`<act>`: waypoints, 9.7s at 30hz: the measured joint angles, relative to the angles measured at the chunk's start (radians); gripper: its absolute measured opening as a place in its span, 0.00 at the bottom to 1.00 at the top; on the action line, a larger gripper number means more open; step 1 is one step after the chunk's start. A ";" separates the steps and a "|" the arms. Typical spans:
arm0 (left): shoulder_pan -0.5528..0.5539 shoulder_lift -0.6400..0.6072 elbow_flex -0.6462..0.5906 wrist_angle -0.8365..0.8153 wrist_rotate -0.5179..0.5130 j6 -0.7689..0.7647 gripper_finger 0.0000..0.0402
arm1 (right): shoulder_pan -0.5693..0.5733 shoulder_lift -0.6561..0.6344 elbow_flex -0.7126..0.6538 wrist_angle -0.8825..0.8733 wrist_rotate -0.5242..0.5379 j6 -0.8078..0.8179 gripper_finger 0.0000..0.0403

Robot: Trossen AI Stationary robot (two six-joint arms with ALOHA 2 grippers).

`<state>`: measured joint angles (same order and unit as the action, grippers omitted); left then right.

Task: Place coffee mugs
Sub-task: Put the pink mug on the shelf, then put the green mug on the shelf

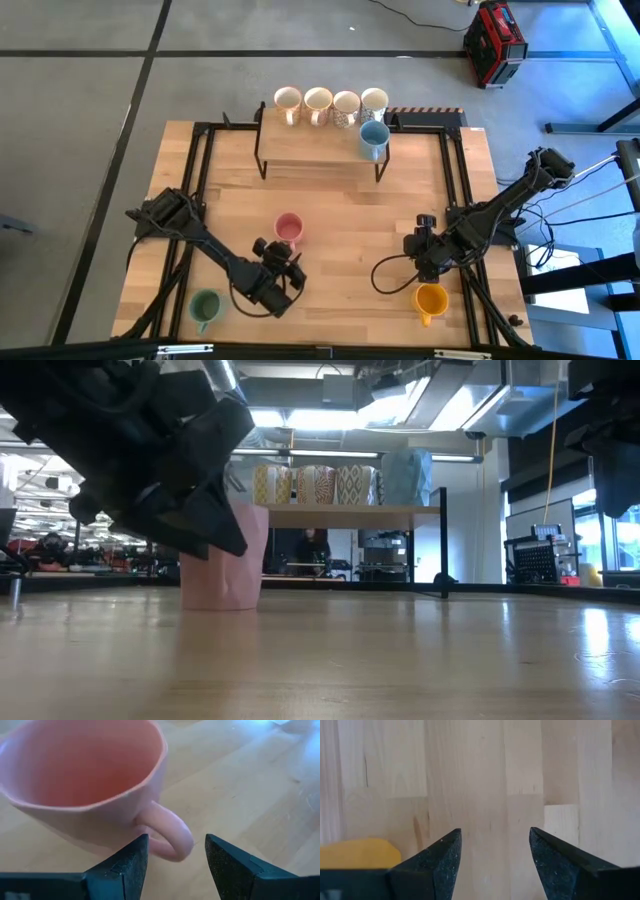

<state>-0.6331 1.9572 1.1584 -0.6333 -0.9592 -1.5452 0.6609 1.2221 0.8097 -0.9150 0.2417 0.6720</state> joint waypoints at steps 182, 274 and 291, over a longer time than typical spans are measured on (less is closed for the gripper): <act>0.425 -0.292 0.294 -0.039 0.287 0.790 0.09 | -0.259 -0.380 0.173 -0.010 0.380 -0.213 0.55; 0.704 0.200 0.971 -0.374 0.164 0.430 0.30 | -0.504 -0.756 0.178 -0.136 0.296 -0.704 0.55; 0.689 0.153 0.971 -0.350 0.194 0.568 0.33 | -0.504 -0.756 0.178 -0.136 0.296 -0.704 0.55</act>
<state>0.0559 2.1101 2.1292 -0.9833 -0.7649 -0.9770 0.1566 0.4660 0.9878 -1.0510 0.5372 -0.0319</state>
